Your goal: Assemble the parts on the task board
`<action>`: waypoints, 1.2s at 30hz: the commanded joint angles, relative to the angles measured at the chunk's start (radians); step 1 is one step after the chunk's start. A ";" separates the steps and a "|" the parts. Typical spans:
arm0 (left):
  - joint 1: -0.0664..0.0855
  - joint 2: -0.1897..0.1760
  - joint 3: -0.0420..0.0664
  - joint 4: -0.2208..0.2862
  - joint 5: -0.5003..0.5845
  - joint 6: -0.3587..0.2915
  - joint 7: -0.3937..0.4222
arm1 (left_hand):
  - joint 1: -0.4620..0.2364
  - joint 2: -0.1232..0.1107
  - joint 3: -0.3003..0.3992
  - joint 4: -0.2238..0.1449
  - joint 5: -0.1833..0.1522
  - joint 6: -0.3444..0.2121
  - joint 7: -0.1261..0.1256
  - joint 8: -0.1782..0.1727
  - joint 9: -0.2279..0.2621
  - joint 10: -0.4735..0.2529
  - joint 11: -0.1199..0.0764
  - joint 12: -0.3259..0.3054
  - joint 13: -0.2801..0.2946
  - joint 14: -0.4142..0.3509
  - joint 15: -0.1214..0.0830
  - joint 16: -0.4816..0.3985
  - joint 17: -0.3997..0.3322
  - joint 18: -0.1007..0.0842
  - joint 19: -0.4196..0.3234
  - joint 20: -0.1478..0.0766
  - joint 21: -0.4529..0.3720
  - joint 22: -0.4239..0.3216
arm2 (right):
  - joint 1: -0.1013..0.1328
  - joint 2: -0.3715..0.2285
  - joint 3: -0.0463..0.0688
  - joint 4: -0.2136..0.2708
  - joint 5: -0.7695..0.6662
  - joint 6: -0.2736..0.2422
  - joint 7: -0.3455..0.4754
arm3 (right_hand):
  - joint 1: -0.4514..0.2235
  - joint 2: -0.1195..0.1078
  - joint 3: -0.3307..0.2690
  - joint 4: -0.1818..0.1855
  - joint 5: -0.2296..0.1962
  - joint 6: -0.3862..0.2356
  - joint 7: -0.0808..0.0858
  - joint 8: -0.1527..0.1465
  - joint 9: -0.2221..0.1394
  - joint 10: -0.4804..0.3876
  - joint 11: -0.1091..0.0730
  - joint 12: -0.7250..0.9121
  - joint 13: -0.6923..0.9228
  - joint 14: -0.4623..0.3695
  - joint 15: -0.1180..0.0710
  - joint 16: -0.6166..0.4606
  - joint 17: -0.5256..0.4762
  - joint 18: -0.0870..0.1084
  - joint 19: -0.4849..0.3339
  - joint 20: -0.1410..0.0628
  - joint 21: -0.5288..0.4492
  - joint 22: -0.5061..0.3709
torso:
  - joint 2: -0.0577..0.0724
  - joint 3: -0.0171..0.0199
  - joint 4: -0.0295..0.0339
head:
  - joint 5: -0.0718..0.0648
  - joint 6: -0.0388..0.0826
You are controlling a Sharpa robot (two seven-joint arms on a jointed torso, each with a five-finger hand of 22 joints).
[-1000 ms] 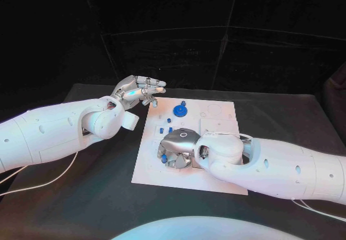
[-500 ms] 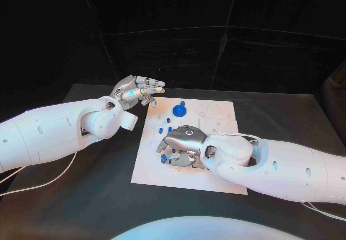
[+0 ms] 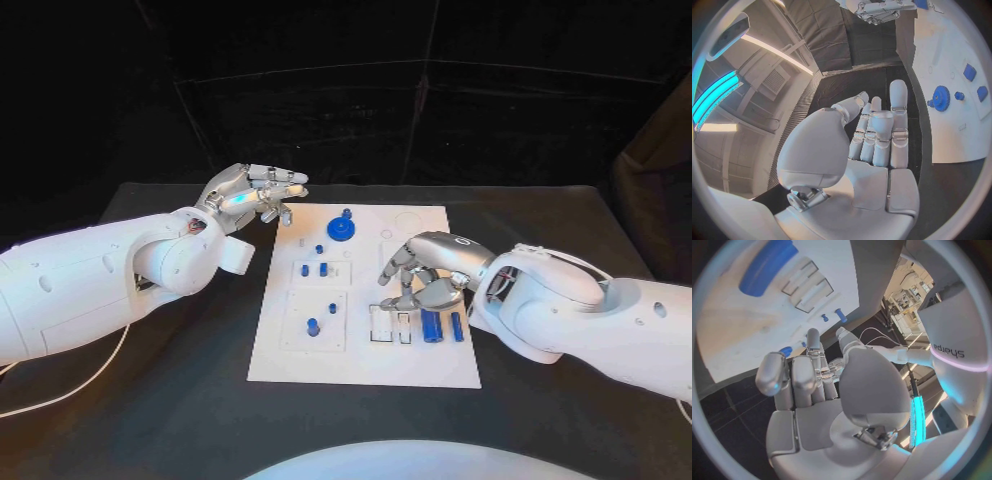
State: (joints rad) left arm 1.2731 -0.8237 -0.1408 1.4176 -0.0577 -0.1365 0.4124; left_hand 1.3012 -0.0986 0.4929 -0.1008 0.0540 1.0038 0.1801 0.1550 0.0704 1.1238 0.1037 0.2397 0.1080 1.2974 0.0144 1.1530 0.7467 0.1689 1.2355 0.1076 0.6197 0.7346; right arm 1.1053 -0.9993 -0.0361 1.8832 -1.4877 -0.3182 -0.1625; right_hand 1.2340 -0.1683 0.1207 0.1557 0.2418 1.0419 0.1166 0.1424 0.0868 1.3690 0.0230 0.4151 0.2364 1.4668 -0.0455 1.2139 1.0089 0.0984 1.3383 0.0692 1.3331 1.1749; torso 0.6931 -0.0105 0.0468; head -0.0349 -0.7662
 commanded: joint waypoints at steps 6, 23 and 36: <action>0.001 0.003 0.000 0.005 0.003 0.013 0.002 | -0.001 0.006 -0.006 -0.002 -0.001 -0.004 0.001 -0.006 -0.002 -0.009 -0.002 0.003 0.001 -0.009 0.000 -0.003 -0.001 0.013 -0.007 0.002 -0.007 -0.002 | 0.004 -0.097 0.000 0.048 0.114 0.037 -0.276 | 0.012 0.043 -0.137 0.071 0.063 -0.010 -0.018 0.077 0.022 -0.032 -0.008 0.350 0.409 0.038 -0.010 0.100 0.132 -0.032 0.049 -0.012 0.067 0.101 | -0.001 -0.0008 -0.0105 | -0.015 0.006; 0.001 -0.003 -0.001 0.006 0.003 0.013 0.001 | -0.002 0.006 -0.007 -0.002 -0.001 -0.006 0.002 -0.006 -0.002 -0.011 -0.001 0.005 0.001 -0.010 0.000 -0.003 -0.001 0.013 -0.007 0.003 -0.008 -0.002 | -0.013 -0.122 -0.010 0.062 -0.010 0.133 -0.398 | -0.058 0.073 -0.277 0.136 0.050 -0.029 -0.025 0.158 0.090 -0.064 -0.010 0.475 0.621 0.040 -0.010 0.127 0.172 -0.035 0.053 -0.011 0.081 0.125 | 0.000 -0.0023 -0.0079 | -0.032 0.001; 0.001 -0.007 -0.001 0.006 0.003 0.014 0.000 | -0.002 0.006 -0.007 -0.002 -0.001 -0.006 0.002 -0.006 -0.002 -0.011 -0.001 0.005 0.001 -0.010 0.000 -0.003 -0.001 0.013 -0.007 0.003 -0.008 -0.002 | -0.040 -0.073 -0.020 0.024 -0.037 0.171 -0.404 | -0.103 0.065 -0.301 0.139 0.069 -0.037 -0.028 0.182 0.121 -0.059 -0.012 0.495 0.667 0.041 -0.011 0.135 0.184 -0.036 0.054 -0.012 0.084 0.130 | -0.001 -0.0021 -0.0077 | -0.030 -0.006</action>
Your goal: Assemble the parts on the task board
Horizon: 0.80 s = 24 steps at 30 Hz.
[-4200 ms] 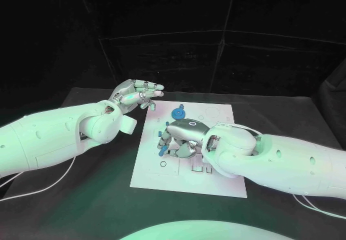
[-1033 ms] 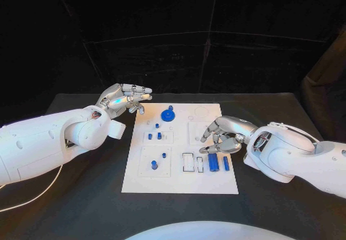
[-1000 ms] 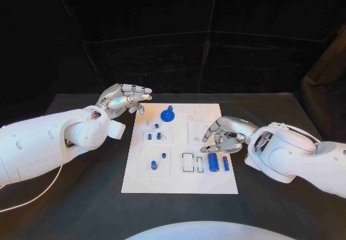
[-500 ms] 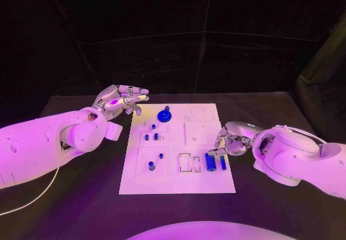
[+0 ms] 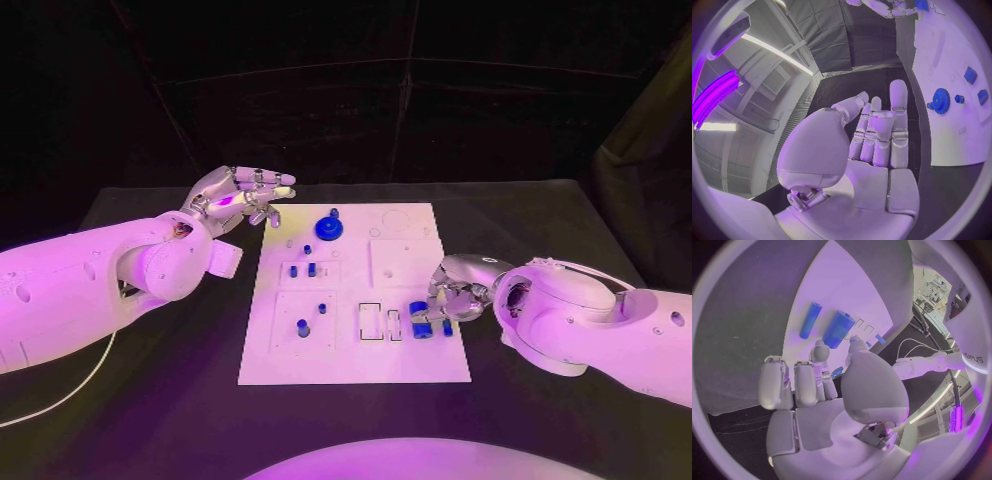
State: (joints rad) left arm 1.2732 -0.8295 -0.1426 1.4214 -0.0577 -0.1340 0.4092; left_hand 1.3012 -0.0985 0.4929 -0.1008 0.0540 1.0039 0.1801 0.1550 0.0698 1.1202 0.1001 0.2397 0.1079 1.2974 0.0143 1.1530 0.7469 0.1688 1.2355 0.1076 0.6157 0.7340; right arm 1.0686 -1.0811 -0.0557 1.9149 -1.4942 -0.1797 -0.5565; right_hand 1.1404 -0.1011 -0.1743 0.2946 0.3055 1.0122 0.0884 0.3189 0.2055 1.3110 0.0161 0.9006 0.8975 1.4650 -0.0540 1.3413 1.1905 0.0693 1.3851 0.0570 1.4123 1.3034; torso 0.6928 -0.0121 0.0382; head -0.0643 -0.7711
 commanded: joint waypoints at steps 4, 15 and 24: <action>0.001 -0.002 0.000 0.002 0.003 0.012 0.003 | -0.002 0.006 -0.007 -0.002 -0.001 -0.006 0.002 -0.006 -0.001 -0.007 0.003 0.005 0.002 -0.010 0.000 -0.003 -0.002 0.013 -0.007 0.003 -0.004 -0.001 | -0.013 0.023 -0.002 -0.023 -0.035 0.041 -0.011 | -0.010 -0.003 -0.006 0.000 0.005 -0.007 0.001 0.005 0.002 -0.001 -0.005 0.010 0.006 0.043 -0.003 0.007 0.003 -0.007 0.007 0.000 0.004 0.001 | 0.000 -0.0001 0.0011 | 0.000 -0.002; 0.001 -0.006 -0.001 0.004 0.003 0.021 -0.001 | -0.005 0.006 -0.009 -0.001 -0.001 -0.007 0.002 -0.005 -0.001 -0.010 0.003 0.007 0.002 -0.011 0.001 -0.003 -0.002 0.013 -0.007 0.004 -0.005 -0.002 | -0.047 0.066 -0.002 -0.057 -0.031 0.024 -0.017 | 0.032 0.040 0.013 -0.008 0.036 -0.009 -0.004 0.025 0.027 -0.001 -0.009 0.008 0.024 0.043 -0.005 0.010 0.007 -0.006 0.005 -0.002 0.004 0.002 | -0.001 -0.0011 0.0021 | -0.001 -0.004; 0.001 -0.010 -0.002 0.005 0.003 0.024 -0.003 | -0.006 0.006 -0.010 0.000 -0.001 -0.008 0.003 -0.005 -0.001 -0.012 0.004 0.008 0.002 -0.011 0.001 -0.003 -0.002 0.013 -0.008 0.004 -0.005 -0.002 | -0.051 0.055 -0.002 -0.037 0.062 -0.077 -0.014 | 0.098 0.083 0.019 -0.012 0.172 -0.005 -0.011 0.047 0.061 0.009 -0.016 0.011 0.054 0.048 -0.011 0.027 0.037 -0.011 0.018 -0.007 0.016 0.023 | -0.001 -0.0001 0.0003 | 0.000 -0.007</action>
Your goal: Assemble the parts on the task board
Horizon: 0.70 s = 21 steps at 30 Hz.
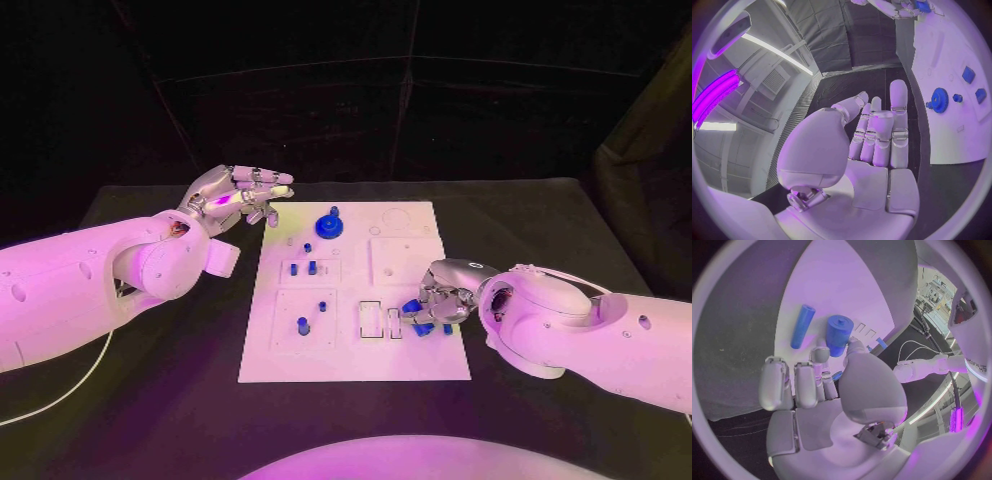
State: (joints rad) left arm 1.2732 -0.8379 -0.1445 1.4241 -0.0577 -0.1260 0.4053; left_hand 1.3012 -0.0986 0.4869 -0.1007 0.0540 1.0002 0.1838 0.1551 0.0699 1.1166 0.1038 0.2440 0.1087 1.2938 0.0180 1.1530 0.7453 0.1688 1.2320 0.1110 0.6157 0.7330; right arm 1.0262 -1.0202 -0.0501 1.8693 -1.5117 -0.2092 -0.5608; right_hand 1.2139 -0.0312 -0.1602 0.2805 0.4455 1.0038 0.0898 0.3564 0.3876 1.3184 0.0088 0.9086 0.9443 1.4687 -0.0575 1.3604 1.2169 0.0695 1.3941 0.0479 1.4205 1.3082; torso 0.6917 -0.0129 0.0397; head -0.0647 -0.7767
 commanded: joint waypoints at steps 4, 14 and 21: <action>0.001 -0.001 0.000 0.002 0.003 0.017 0.000 | -0.006 0.006 -0.004 0.000 -0.001 -0.005 -0.001 -0.005 -0.002 -0.008 0.000 0.003 0.001 -0.007 -0.002 -0.003 -0.001 0.013 -0.004 0.001 -0.005 -0.001 | -0.008 -0.025 -0.007 0.041 0.117 -0.114 0.009 | 0.047 0.022 0.009 -0.002 0.078 0.012 -0.018 0.017 -0.109 0.008 -0.014 0.006 0.017 0.048 -0.011 0.021 0.032 -0.012 0.013 -0.001 0.011 0.024 | -0.001 0.0000 -0.0005 | -0.002 0.000; 0.001 0.001 -0.003 0.002 0.003 0.018 0.000 | -0.006 0.006 -0.004 0.000 -0.001 -0.005 -0.001 -0.005 -0.002 -0.008 0.000 0.003 0.001 -0.007 -0.002 -0.003 -0.001 0.013 -0.004 0.001 -0.005 -0.001 | -0.007 -0.046 -0.006 0.114 0.200 -0.224 0.055 | 0.089 0.049 0.028 -0.008 0.111 0.031 -0.029 0.021 -0.092 0.026 -0.024 0.015 0.036 0.054 -0.019 0.045 0.070 -0.017 0.029 -0.008 0.026 0.048 | 0.000 -0.0016 0.0022 | -0.007 0.006; 0.001 0.000 -0.003 0.004 0.003 0.018 -0.001 | -0.006 0.006 -0.004 0.000 -0.001 -0.005 -0.001 -0.005 -0.002 -0.008 0.000 0.003 0.001 -0.007 -0.002 -0.003 -0.001 0.013 -0.004 0.001 -0.005 -0.001 | -0.007 -0.009 -0.006 0.103 0.224 -0.211 0.044 | 0.072 0.049 0.018 0.006 0.100 0.039 -0.029 0.018 -0.084 0.032 -0.024 0.010 0.039 0.054 -0.020 0.048 0.075 -0.018 0.029 -0.010 0.027 0.049 | 0.000 -0.0021 0.0003 | -0.004 0.005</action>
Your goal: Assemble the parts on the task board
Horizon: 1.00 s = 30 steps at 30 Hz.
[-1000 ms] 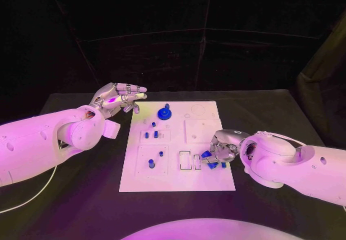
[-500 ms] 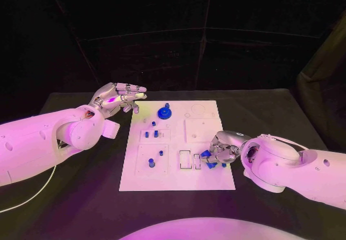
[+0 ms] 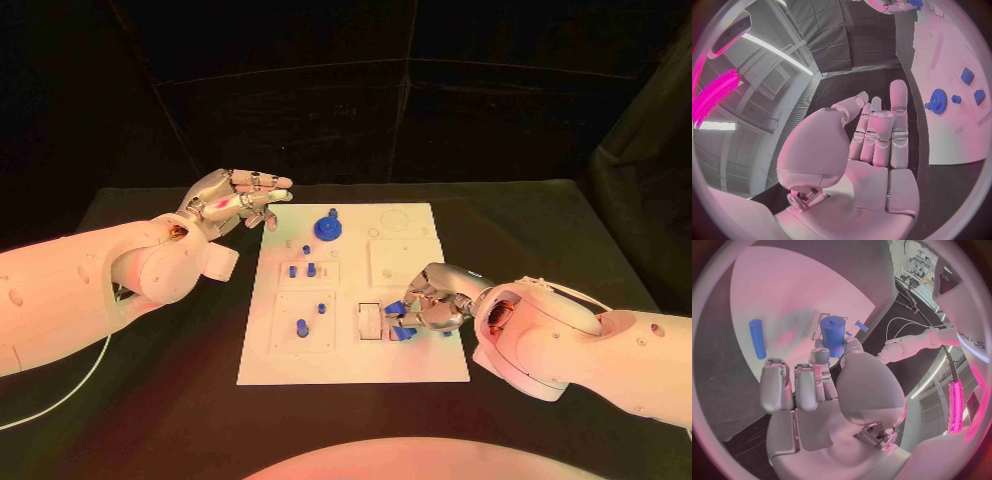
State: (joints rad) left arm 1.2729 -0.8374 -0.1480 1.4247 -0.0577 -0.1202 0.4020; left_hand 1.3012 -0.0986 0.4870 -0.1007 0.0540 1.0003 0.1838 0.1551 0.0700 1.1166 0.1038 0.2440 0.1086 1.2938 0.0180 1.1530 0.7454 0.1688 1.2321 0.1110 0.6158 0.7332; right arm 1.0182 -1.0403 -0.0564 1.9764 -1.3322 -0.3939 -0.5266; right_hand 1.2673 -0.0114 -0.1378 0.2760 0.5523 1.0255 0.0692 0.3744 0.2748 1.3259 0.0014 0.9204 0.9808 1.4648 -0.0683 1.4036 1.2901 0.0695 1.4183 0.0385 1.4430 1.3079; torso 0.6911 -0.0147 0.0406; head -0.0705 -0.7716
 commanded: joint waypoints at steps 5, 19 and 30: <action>0.001 -0.001 0.000 0.004 0.003 0.013 0.001 | -0.006 0.006 -0.004 0.000 -0.001 -0.005 -0.001 -0.005 -0.002 -0.008 0.000 0.003 0.001 -0.007 -0.002 -0.003 -0.001 0.013 -0.004 0.001 -0.005 -0.002 | 0.001 0.046 0.001 -0.021 0.050 -0.023 -0.013 | -0.003 0.032 -0.015 0.014 -0.014 0.024 -0.010 -0.002 0.035 0.033 -0.017 0.003 0.011 0.059 -0.010 0.010 0.011 -0.019 0.009 -0.001 0.008 0.055 | 0.001 -0.0005 0.0011 | 0.002 0.000; 0.001 0.001 0.000 0.004 0.003 0.015 -0.001 | -0.007 0.006 -0.005 0.000 -0.001 -0.005 -0.001 -0.005 -0.002 -0.009 0.000 0.004 0.001 -0.007 -0.002 -0.003 -0.001 0.013 -0.004 0.001 -0.005 -0.002 | 0.002 0.118 0.001 -0.075 0.019 0.013 -0.059 | -0.129 0.049 -0.102 0.014 -0.274 0.035 -0.011 -0.022 0.070 0.040 -0.017 -0.025 0.020 0.056 -0.009 0.006 0.007 -0.019 0.007 -0.001 0.007 0.056 | 0.001 0.0007 -0.0008 | 0.005 -0.001; 0.001 0.002 0.000 0.003 0.003 0.015 -0.002 | -0.008 0.005 -0.006 0.000 -0.001 -0.006 -0.001 -0.005 -0.002 -0.011 0.000 0.006 0.001 -0.008 -0.002 -0.002 -0.002 0.013 -0.004 0.001 -0.006 -0.002 | 0.002 0.132 0.001 -0.093 -0.051 0.064 -0.068 | -0.225 -0.045 -0.087 0.019 -0.482 0.020 -0.002 -0.047 0.103 0.012 -0.008 -0.110 -0.018 0.047 -0.002 -0.029 -0.035 -0.010 -0.020 0.006 -0.018 0.022 | 0.001 0.0008 -0.0013 | 0.005 -0.006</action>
State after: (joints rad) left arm 1.2731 -0.8363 -0.1484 1.4264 -0.0576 -0.1164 0.3976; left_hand 1.3012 -0.0986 0.4870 -0.1007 0.0540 1.0003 0.1837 0.1551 0.0693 1.1095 0.1037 0.2440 0.1084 1.2938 0.0180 1.1530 0.7447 0.1688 1.2321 0.1110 0.6158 0.7319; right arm 1.0190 -0.9093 -0.0562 1.8828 -1.3388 -0.3635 -0.5864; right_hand 1.0408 -0.0434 -0.2322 0.2943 0.0749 1.0512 0.0630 0.3304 0.3762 1.3465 -0.0055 0.8142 0.9649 1.4684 -0.0720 1.3791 1.2572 0.0696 1.4062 0.0427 1.4315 1.3077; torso 0.6922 -0.0139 0.0394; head -0.0636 -0.7768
